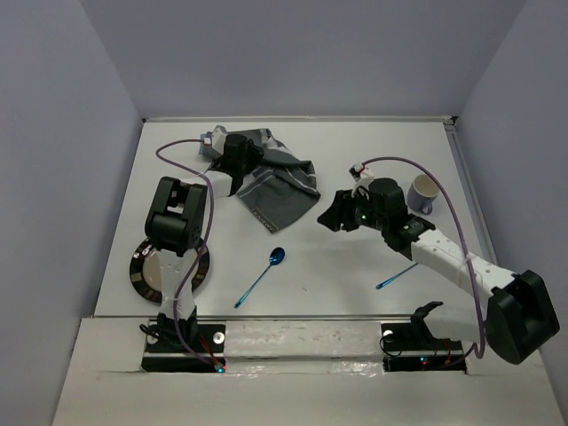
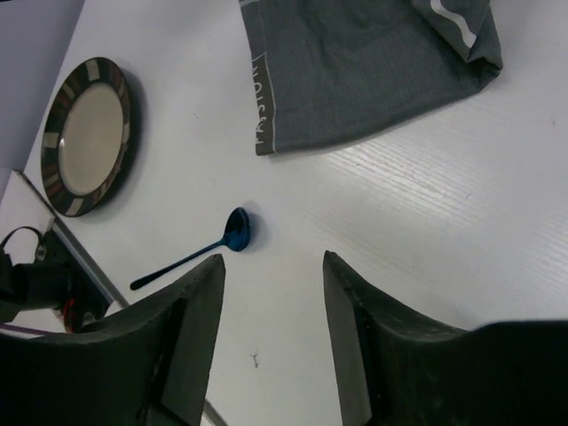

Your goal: Set the dinner table for one person

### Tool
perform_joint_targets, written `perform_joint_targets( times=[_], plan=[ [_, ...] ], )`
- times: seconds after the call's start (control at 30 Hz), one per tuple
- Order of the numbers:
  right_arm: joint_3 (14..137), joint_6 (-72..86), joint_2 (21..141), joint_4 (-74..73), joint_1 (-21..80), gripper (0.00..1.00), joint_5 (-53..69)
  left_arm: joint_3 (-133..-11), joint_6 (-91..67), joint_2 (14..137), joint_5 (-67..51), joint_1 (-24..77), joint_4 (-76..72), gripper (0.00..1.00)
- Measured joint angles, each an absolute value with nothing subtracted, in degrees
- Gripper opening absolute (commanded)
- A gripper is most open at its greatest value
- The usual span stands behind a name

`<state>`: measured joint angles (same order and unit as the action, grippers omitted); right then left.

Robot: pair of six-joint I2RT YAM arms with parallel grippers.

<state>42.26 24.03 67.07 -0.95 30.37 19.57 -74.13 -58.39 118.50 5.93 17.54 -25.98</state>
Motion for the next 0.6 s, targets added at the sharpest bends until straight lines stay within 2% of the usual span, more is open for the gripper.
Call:
perform_joint_targets(
  times=[0.07,0.17,0.2,0.3,0.43,0.6],
  plan=[
    [42.3,25.6,69.8,1.0,30.4,0.62,18.1,-74.1,-58.6,118.5,5.7,17.5,-26.1,0.36],
    [42.3,27.6,74.1,3.0,30.5,0.67,15.2,-74.1,-58.9,118.8,5.3,17.5,-26.6,0.15],
    [42.3,28.5,75.8,3.7,30.5,0.74,14.2,-74.1,-59.0,118.8,5.2,17.5,-26.7,0.11],
    [42.3,31.0,80.2,5.3,31.2,0.79,11.3,-74.1,-59.0,118.9,4.9,17.5,-26.9,0.00],
    [42.3,34.3,84.8,8.0,34.3,0.76,8.8,-74.1,-58.6,118.9,4.7,17.5,-27.2,0.00],
    [44.4,38.5,91.1,10.4,38.4,0.66,6.3,-74.1,-57.5,118.7,4.5,17.5,-27.2,0.00]
  ],
)
